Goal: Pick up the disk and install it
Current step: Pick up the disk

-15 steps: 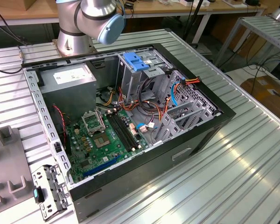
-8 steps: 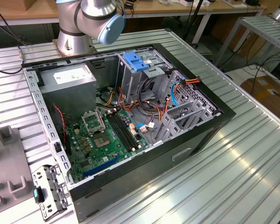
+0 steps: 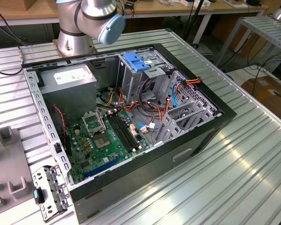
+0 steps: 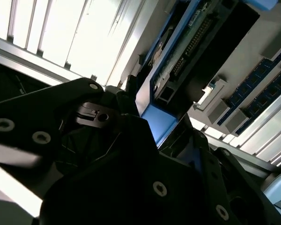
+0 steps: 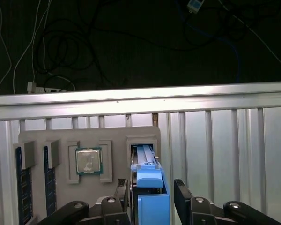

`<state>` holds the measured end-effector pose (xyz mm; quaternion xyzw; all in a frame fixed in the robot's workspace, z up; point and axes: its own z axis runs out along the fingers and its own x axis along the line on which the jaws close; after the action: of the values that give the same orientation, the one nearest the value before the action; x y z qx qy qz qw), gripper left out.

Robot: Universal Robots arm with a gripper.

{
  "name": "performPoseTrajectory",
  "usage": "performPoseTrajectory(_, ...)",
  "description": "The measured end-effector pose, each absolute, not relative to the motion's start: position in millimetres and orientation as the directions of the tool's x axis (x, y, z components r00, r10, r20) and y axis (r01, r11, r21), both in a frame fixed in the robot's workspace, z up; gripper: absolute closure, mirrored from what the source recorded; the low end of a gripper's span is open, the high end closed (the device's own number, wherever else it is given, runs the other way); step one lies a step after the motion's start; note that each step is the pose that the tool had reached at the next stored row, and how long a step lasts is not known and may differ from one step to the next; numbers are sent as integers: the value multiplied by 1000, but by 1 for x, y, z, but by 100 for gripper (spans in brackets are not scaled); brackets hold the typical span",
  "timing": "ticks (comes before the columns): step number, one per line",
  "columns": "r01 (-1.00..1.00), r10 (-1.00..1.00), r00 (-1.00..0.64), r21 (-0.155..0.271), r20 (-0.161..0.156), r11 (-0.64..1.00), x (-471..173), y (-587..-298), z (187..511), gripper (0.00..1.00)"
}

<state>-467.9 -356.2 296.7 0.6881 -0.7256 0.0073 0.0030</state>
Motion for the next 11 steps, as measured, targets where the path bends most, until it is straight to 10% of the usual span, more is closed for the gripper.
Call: performPoseTrajectory(11,-999,-998,-53,-7,14,53,-468,-356,295,63)
